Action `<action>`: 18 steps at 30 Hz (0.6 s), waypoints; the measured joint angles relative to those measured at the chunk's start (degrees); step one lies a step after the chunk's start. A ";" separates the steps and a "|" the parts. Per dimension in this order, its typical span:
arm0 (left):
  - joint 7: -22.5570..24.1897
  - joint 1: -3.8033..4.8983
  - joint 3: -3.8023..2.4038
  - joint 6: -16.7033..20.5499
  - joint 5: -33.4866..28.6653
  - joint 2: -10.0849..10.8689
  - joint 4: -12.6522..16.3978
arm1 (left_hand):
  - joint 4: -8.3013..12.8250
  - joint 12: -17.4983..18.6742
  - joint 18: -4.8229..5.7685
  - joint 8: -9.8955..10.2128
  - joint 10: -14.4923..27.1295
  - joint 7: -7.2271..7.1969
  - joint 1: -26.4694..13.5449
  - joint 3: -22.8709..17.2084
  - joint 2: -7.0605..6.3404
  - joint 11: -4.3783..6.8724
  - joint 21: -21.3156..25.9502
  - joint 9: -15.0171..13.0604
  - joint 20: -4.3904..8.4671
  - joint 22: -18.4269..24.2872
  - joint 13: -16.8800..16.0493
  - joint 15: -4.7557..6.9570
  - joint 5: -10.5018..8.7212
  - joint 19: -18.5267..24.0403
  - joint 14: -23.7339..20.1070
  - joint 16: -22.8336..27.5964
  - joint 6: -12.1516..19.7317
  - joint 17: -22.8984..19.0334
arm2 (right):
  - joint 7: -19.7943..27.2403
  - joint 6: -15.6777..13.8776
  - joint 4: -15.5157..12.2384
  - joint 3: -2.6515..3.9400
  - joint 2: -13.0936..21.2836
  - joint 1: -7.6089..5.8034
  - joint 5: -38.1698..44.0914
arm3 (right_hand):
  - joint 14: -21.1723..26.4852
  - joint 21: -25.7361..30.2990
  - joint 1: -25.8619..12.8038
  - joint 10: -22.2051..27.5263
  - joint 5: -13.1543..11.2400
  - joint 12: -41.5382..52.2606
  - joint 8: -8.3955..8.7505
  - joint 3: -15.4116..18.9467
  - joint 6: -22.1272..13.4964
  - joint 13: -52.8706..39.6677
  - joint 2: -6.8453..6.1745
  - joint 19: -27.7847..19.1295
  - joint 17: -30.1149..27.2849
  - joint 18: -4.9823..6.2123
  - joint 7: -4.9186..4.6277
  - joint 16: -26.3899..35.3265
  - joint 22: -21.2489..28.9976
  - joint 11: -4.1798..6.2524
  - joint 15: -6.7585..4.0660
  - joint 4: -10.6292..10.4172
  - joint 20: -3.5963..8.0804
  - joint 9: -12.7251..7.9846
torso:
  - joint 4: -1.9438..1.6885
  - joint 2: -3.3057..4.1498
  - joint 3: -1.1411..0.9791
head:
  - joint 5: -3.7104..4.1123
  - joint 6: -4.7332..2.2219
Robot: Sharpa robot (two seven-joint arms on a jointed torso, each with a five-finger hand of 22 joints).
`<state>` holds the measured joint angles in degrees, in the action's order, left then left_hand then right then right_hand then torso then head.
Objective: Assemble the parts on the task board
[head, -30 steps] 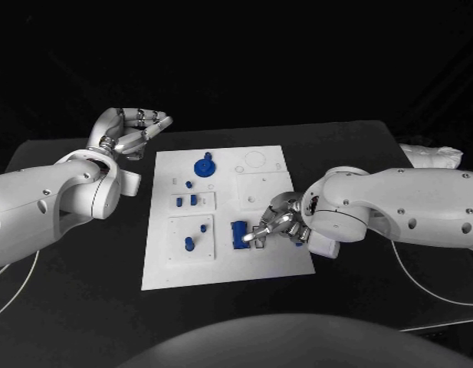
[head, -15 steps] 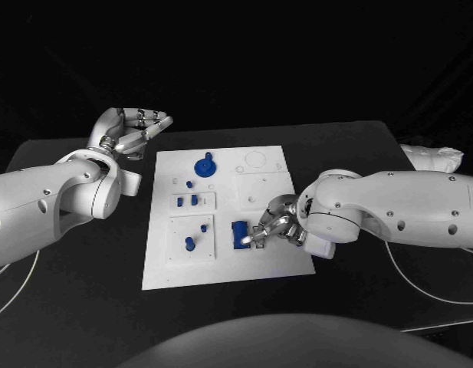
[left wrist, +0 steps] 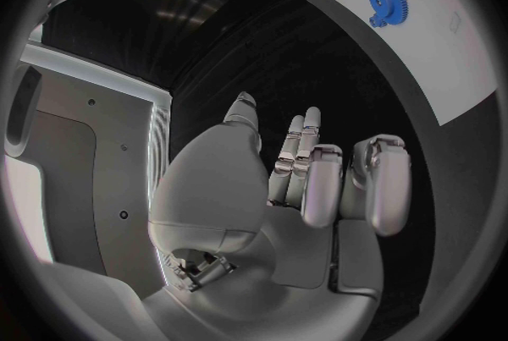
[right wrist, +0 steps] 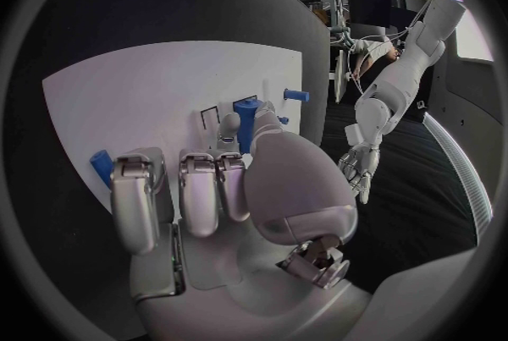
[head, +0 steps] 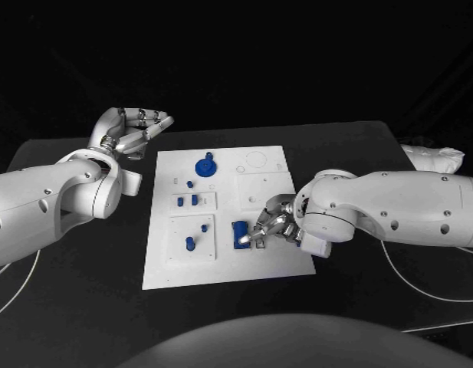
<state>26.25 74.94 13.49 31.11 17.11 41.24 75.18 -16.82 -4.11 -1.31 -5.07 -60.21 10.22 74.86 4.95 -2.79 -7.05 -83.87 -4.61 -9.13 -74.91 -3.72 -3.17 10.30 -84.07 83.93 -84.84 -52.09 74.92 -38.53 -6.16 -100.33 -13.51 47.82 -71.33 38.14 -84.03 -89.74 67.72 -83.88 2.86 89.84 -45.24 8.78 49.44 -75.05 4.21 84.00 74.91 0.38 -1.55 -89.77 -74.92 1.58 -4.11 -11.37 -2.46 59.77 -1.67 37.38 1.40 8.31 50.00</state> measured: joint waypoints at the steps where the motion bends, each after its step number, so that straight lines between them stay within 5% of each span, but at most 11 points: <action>1: 0.00 0.00 0.00 0.00 0.00 0.00 0.00 | 0.00 0.00 0.00 0.00 0.00 0.00 0.00 0.00 0.00 0.00 0.00 0.00 0.00 0.00 0.00 0.00 0.00 0.00 0.00 0.00 0.00 0.00 | 0.00 0.01 0.05 0.00 -0.03 0.00 0.06 | 0.00 0.00 0.01 -0.01 0.00 0.00 0.00 0.14 0.14 0.00 0.01 0.00 0.00 0.00 0.14 0.00 0.00 0.01 0.00 0.14 0.00 0.13 | 0.01 0.00 0.01 | -0.02 0.00; 18: -0.01 0.00 0.00 -0.02 0.00 0.01 0.04 | 0.00 0.00 0.00 0.00 0.00 0.00 0.00 0.00 0.00 0.00 0.00 0.00 0.00 0.00 0.00 0.00 0.00 0.00 0.00 0.00 0.00 -0.01 | -0.34 0.03 0.66 0.00 -0.70 0.03 1.90 | 0.00 0.00 2.00 -0.20 0.00 0.18 -0.22 -0.34 0.56 -0.01 0.75 0.01 -0.01 0.00 0.56 0.00 0.01 0.20 -0.42 1.43 0.42 1.22 | 0.06 -0.01 0.01 | 0.10 0.00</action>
<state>26.25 74.94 13.49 31.09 17.11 41.25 75.22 -16.82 -4.11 -1.31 -5.07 -60.21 10.22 74.86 4.95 -2.79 -7.05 -83.87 -4.61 -9.13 -74.91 -3.72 -3.17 10.30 -84.07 83.93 -84.84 -52.09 74.92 -38.87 -6.13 -99.67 -13.51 47.11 -71.30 40.05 -84.03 -89.74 69.72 -84.09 2.86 90.02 -45.46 8.44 50.00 -75.06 4.96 84.01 74.91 0.38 -0.99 -89.77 -74.91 1.77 -4.53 -9.95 -2.04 60.98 -1.61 37.37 1.40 8.41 50.00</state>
